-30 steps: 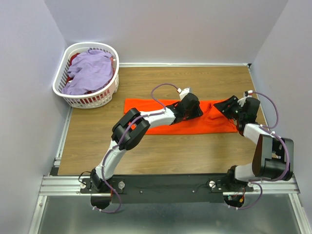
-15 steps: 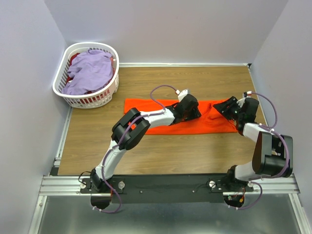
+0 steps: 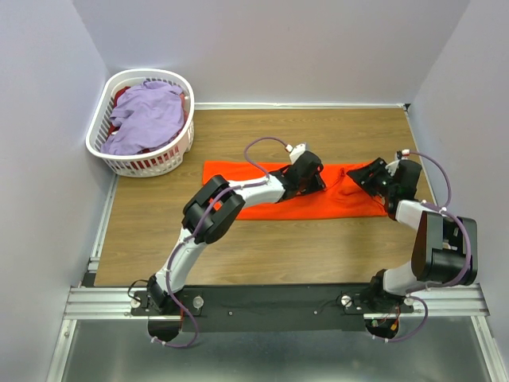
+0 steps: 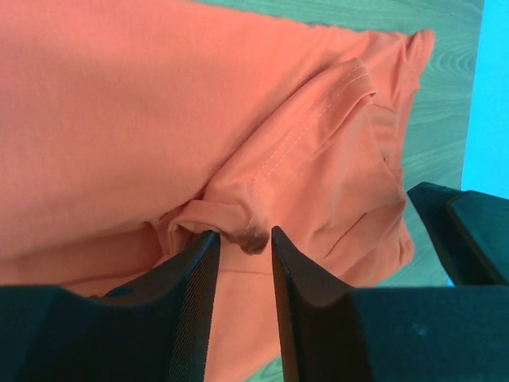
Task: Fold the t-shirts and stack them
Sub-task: Fold the tshirt
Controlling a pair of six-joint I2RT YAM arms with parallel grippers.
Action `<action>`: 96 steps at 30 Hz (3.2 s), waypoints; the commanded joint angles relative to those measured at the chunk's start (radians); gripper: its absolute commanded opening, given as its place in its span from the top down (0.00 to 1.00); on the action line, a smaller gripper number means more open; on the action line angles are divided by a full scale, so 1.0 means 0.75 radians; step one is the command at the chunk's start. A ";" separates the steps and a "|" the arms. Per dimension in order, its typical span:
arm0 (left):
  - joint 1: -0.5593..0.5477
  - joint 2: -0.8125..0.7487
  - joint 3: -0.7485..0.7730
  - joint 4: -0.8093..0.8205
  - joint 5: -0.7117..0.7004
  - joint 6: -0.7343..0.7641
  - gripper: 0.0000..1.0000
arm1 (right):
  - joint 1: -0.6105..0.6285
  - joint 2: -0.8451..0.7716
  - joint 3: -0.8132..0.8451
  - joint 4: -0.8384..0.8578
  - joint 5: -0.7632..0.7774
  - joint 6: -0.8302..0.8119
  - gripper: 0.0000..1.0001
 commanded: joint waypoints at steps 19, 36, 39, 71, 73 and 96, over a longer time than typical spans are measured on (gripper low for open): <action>0.050 -0.074 -0.058 0.043 0.040 0.030 0.91 | 0.008 0.200 0.128 0.050 -0.013 0.037 0.53; 0.072 -0.042 -0.021 0.074 0.109 0.036 0.91 | 0.008 0.431 0.243 0.056 -0.076 0.119 0.64; 0.072 -0.033 -0.019 0.078 0.120 0.038 0.91 | 0.008 0.470 0.251 0.073 -0.101 0.127 0.64; 0.074 -0.027 -0.025 0.086 0.161 0.052 0.91 | 0.008 0.566 0.300 0.181 -0.130 0.207 0.78; 0.076 -0.029 -0.027 0.086 0.161 0.052 0.91 | 0.008 0.554 0.296 0.179 -0.123 0.203 0.83; 0.076 -0.038 -0.039 0.111 0.179 0.042 0.91 | 0.008 0.552 0.268 0.203 -0.123 0.289 0.62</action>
